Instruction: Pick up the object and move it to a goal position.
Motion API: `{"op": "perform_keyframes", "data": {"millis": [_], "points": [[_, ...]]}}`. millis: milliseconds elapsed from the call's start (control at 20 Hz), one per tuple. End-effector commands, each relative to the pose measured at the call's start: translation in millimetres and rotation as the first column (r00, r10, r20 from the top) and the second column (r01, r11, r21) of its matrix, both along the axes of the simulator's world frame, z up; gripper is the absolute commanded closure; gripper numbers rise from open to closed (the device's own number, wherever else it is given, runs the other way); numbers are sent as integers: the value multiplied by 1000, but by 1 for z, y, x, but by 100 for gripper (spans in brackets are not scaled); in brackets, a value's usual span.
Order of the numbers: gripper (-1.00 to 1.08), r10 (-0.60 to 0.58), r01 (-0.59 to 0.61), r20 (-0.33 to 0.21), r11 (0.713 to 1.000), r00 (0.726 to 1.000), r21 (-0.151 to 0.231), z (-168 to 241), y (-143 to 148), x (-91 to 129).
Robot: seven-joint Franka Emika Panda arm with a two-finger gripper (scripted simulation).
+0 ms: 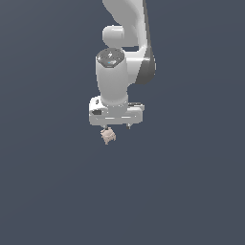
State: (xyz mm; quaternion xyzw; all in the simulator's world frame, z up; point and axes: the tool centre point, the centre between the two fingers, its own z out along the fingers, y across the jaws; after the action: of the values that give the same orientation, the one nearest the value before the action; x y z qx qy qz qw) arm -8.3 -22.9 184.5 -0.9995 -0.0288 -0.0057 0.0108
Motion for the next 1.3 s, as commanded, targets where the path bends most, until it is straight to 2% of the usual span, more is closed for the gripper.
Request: {"op": "perform_keyframes", "data": {"millis": [0,400,850,1250], "points": [[-92,28,-28,0,1000,1000,-2,-6,-4,-3],[-92,169,-169,-2,986,986,-13,-36,-22,-17],[-92,350,-350,-8,937,937,-21,-72,-43,-39],[-92,436,-436,-10,900,900,-22,-89,-53,-52]]}}
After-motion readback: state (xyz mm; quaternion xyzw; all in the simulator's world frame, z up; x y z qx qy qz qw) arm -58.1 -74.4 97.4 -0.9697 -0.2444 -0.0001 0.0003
